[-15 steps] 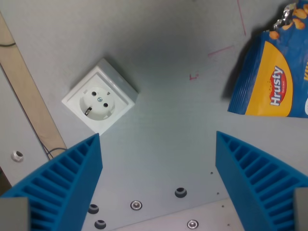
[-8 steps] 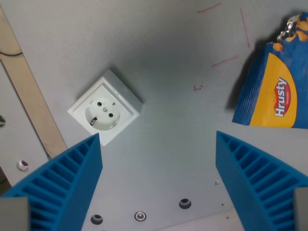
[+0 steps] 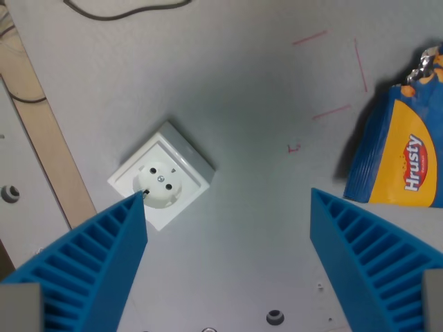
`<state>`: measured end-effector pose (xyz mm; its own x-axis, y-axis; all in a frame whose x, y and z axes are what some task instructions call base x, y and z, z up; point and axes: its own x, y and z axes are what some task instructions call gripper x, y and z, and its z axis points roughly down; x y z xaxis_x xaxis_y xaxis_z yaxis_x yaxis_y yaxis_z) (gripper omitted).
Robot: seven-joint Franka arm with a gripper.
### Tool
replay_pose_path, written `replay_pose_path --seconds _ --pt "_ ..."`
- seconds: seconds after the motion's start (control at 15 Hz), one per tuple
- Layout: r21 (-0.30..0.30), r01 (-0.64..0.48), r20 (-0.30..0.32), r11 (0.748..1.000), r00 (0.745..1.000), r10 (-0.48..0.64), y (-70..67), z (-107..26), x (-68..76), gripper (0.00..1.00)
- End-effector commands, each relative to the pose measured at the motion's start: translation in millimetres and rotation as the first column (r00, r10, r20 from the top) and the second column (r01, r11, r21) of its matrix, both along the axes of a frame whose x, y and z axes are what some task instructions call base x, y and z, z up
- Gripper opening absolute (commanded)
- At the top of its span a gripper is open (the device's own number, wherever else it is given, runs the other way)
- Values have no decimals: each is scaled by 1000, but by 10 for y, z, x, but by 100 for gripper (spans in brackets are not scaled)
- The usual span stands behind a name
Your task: Rotate around base negative y
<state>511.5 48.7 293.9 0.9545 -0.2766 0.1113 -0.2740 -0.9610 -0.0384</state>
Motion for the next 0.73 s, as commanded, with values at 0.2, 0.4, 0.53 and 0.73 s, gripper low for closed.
replay_pose_path --seconds 0.2,0.4,0.53,0.73 --pt "-10 3 296 1000 955 0 -14 21 -165 100" --pt "-10 3 334 1000 943 1 -14 21 -165 100" --pt "-10 3 359 1000 934 1 -14 21 -165 100" --pt "-10 2 396 1000 918 2 -14 21 -165 100"
